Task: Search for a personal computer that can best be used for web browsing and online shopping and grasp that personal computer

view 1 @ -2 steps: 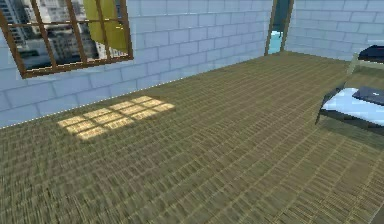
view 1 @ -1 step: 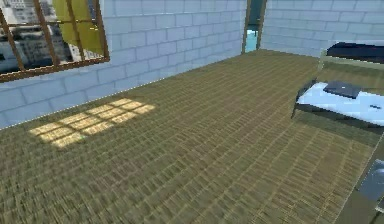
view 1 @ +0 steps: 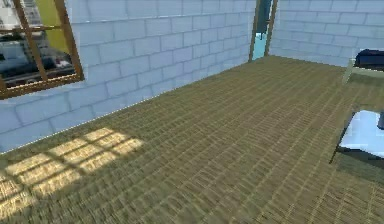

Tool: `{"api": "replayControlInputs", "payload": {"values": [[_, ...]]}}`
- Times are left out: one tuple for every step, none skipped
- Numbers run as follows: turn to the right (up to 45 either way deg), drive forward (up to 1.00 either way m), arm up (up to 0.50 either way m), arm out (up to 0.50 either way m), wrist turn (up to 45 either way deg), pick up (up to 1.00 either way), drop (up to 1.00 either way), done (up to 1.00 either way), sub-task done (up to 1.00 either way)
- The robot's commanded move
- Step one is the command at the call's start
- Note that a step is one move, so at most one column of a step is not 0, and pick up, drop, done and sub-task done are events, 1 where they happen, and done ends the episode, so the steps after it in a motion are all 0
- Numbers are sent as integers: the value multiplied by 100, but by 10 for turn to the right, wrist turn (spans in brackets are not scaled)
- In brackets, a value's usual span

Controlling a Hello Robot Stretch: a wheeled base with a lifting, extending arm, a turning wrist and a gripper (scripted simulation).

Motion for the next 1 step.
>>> {"api": "replayControlInputs", "payload": {"values": [[450, 0, 0, 0, 0, 0, 0, 0, 0]]}}
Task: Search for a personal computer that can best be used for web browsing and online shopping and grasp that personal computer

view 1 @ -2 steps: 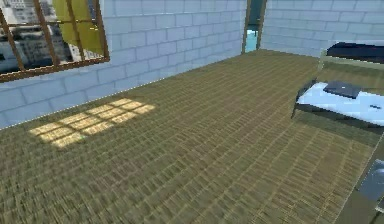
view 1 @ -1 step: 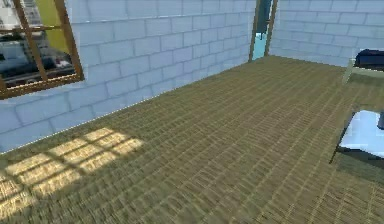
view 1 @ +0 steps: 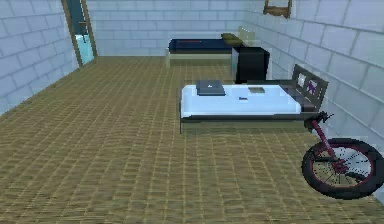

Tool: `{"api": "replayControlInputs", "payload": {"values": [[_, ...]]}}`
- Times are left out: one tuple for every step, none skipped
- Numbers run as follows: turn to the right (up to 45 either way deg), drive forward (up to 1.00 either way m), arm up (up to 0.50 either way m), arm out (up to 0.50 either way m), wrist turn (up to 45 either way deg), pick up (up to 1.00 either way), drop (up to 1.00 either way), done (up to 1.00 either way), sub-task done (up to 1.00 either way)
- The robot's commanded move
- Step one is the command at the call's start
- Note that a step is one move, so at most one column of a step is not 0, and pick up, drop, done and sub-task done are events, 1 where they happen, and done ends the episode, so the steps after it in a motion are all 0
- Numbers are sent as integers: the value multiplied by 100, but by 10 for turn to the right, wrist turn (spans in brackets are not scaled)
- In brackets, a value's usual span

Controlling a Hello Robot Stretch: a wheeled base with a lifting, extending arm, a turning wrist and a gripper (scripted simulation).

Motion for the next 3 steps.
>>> {"api": "replayControlInputs", "payload": {"values": [[150, 0, 0, 0, 0, 0, 0, 0, 0], [0, 100, 0, 0, 0, 0, 0, 0, 0], [0, 60, 0, 0, 0, 0, 0, 0, 0]]}}
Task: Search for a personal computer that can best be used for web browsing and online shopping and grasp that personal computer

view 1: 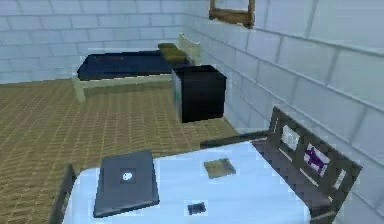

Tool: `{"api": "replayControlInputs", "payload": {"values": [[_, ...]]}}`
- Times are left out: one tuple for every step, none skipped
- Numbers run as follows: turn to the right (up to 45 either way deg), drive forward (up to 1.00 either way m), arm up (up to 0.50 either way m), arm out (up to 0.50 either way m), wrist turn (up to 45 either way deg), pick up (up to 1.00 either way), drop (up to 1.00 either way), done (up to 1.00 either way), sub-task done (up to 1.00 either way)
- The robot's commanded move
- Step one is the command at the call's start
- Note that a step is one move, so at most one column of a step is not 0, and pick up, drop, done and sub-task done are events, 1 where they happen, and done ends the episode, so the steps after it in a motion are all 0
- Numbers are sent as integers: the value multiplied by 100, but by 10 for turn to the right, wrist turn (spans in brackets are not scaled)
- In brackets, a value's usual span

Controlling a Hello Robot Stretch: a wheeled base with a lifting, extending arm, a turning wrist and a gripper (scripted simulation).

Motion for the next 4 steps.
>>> {"api": "replayControlInputs", "payload": {"values": [[-450, 0, 0, 0, 0, 0, 0, 0, 0], [-450, 0, 0, 0, 0, 0, 0, 0, 0], [-180, 0, 0, 0, 0, 0, 0, 0, 0], [450, 0, 0, 0, 0, 0, 0, 0, 0]]}}
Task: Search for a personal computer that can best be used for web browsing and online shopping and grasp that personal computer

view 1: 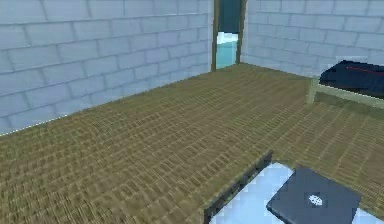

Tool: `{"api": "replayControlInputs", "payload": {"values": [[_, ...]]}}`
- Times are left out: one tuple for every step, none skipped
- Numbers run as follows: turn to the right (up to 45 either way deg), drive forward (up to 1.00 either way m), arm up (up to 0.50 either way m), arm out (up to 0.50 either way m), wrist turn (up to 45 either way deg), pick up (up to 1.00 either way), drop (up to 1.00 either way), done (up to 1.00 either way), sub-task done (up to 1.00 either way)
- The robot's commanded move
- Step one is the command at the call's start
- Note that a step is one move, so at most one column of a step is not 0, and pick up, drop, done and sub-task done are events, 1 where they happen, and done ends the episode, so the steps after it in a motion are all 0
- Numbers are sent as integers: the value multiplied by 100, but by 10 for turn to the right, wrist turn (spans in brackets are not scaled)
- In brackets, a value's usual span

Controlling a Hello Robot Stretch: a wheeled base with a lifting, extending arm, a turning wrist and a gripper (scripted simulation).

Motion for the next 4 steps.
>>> {"api": "replayControlInputs", "payload": {"values": [[450, 0, 0, 0, 0, 0, 0, 0, 0], [330, 0, 0, 0, 0, 0, 0, 0, 0], [0, 35, 0, 0, 0, 0, 0, 0, 0], [-450, 0, 0, 0, 0, 0, 0, 0, 0]]}}
